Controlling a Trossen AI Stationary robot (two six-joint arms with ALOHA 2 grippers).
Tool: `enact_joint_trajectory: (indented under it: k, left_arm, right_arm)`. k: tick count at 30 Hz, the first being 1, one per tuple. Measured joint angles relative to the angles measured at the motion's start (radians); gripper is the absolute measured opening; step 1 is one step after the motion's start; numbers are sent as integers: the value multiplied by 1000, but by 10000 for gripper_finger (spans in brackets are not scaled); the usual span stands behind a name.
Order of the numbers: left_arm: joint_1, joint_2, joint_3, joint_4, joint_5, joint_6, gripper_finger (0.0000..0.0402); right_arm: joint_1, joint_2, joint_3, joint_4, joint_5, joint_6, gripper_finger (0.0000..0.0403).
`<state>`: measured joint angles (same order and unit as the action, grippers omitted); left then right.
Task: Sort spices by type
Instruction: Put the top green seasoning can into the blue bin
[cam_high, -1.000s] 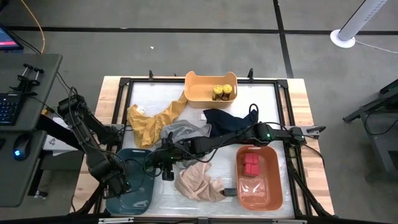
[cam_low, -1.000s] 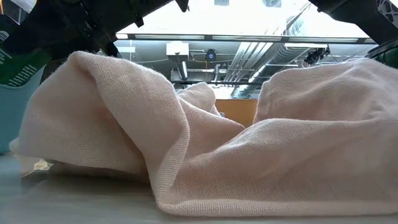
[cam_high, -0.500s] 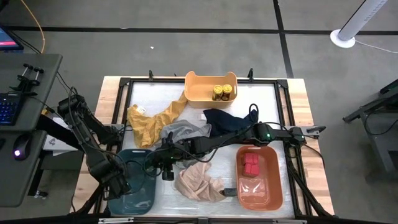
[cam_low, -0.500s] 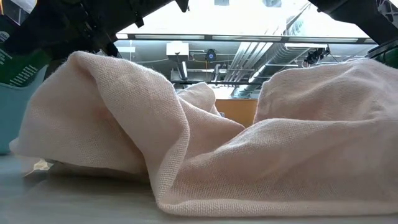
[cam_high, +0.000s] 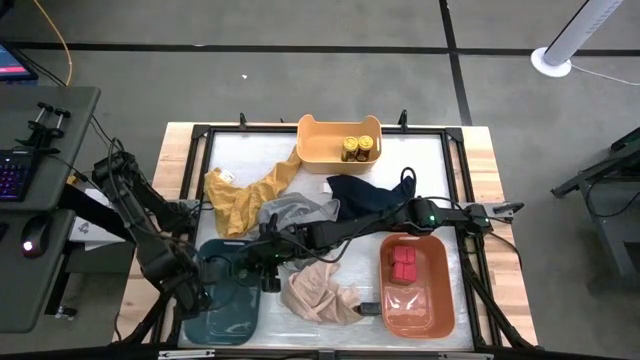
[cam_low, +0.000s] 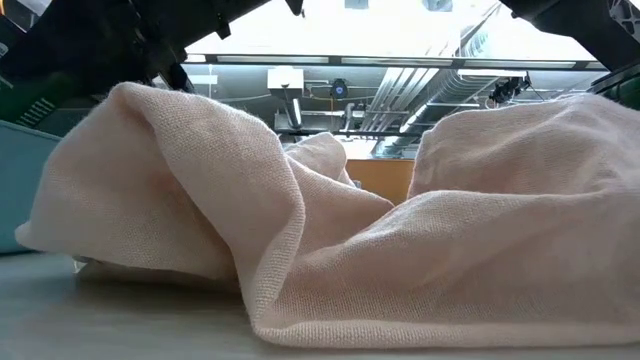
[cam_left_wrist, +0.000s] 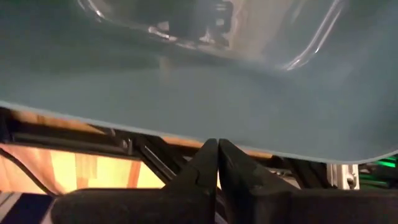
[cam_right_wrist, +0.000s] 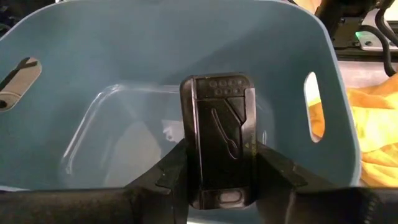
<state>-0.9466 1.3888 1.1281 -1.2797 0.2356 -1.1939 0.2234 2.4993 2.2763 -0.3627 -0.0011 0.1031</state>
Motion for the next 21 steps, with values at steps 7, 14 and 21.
enact_joint_trajectory:
  k: [7,14,21]
  left_arm:
    - [27,0,16,0,-39,51,0]
    - [74,0,20,9,-67,94,0]
    - [106,0,20,62,-90,115,0]
  right_arm:
    - [0,-20,30,-121,-3,-15,124]
    - [0,-47,71,-265,27,-14,124]
    - [5,-49,79,-308,50,-15,124]
